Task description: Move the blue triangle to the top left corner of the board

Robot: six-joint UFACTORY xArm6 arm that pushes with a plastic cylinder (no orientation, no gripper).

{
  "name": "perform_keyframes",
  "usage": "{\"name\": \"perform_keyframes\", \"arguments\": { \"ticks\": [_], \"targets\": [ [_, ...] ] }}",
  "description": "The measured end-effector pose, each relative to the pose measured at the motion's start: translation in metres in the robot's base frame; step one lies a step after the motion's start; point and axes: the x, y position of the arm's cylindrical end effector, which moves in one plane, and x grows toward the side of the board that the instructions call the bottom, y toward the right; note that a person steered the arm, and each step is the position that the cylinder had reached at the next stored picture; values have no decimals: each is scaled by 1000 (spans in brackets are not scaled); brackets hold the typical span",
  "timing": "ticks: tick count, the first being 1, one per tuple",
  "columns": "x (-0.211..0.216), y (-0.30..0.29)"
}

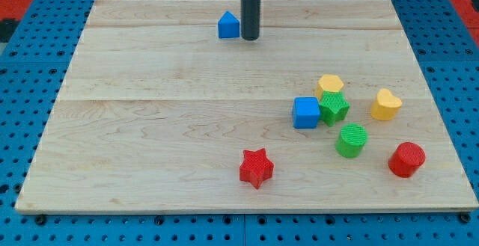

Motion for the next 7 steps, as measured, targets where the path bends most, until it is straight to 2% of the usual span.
{"name": "perform_keyframes", "arguments": {
  "ticks": [1, 2, 3, 4, 5, 6, 7],
  "targets": [
    [-25, -16],
    [-42, -97],
    [-51, -145],
    [-53, -109],
    [-34, -81],
    [-22, -117],
    [-28, -144]
  ]
}}
